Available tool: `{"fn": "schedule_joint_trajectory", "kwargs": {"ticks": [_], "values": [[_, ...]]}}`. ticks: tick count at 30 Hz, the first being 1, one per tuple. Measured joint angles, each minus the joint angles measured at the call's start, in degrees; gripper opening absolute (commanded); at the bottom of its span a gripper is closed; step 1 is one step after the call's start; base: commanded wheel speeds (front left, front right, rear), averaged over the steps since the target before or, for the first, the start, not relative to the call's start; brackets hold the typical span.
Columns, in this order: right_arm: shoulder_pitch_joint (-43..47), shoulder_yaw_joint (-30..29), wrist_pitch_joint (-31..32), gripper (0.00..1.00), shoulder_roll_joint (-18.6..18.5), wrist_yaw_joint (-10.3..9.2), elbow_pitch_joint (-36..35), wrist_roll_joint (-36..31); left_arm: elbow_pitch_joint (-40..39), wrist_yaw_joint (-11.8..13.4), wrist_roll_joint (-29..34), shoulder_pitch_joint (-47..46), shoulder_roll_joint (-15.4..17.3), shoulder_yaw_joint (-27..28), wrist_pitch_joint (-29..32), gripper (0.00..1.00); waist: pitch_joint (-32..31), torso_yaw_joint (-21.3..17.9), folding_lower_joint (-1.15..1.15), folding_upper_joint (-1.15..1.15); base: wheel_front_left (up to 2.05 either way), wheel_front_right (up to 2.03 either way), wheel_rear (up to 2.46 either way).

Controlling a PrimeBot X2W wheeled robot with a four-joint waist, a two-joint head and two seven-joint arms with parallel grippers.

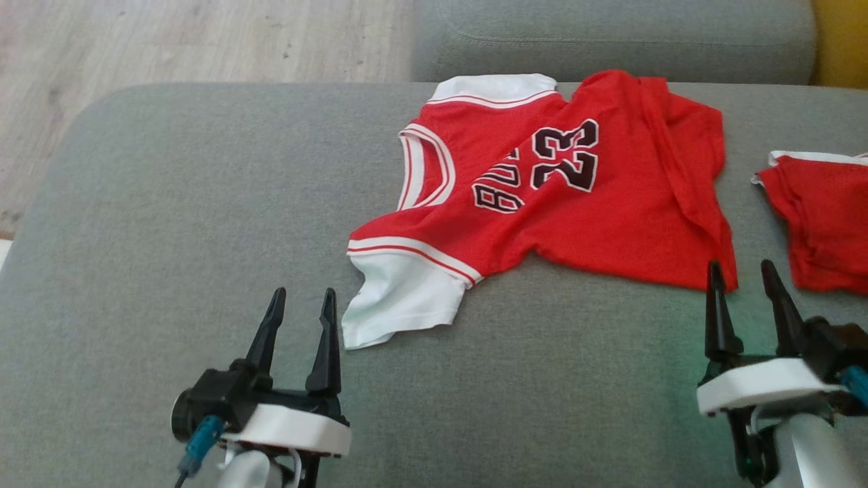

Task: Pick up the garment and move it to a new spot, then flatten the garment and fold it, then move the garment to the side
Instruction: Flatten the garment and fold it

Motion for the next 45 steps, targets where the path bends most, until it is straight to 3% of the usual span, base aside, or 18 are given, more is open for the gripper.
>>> {"fn": "schedule_joint_trajectory", "kwargs": {"ticks": [7,12,21,30,31,33,41,45], "values": [[0.3,0.0,0.0,1.0,0.9,0.0,-3.3,-1.1,0.5,0.0,0.3,-0.1,0.0,-0.3,0.0,1.0,0.2,-1.2,0.01,0.0,0.0,0.0,0.0],[0.3,0.0,0.0,1.0,1.1,0.0,-4.0,-1.6,8.9,-1.2,0.3,-0.3,0.0,-4.1,0.0,1.0,0.6,-2.1,0.01,0.0,0.0,0.0,0.0],[0.3,-0.1,0.0,1.0,1.3,0.0,-4.3,-2.6,21.7,1.6,-2.0,-6.5,0.0,-5.5,0.3,1.0,2.2,-4.2,0.02,0.0,0.0,0.0,0.0],[0.3,-0.8,0.0,1.0,1.5,0.0,-4.3,-3.2,28.2,1.5,-4.9,-10.1,-0.1,-7.5,0.3,1.0,3.3,-5.6,0.02,0.0,0.0,0.0,0.0],[0.3,-0.8,0.0,1.0,1.5,-0.01,-4.2,-3.3,28.6,1.5,-5.1,-10.3,-0.1,-7.7,0.3,0.85,3.3,-5.7,0.02,0.0,0.0,0.0,0.0],[0.3,-0.8,0.0,1.0,1.5,0.0,-4.2,-3.4,29.4,1.4,-6.3,-10.9,-0.1,-7.8,0.3,0.0,3.3,-5.6,0.01,0.0,0.0,0.0,0.0],[0.3,-1.9,0.8,1.0,1.7,0.0,-2.2,-4.2,28.3,0.6,-8.4,-11.4,-0.1,-9.0,0.3,0.0,2.9,-4.7,0.02,0.0,0.0,0.0,0.0],[0.0,-3.9,4.0,1.0,1.8,0.0,0.8,-7.4,17.1,0.8,-6.7,-11.2,-0.2,-4.8,0.2,0.0,2.8,-3.5,0.02,0.0,0.0,0.0,0.0]]}}
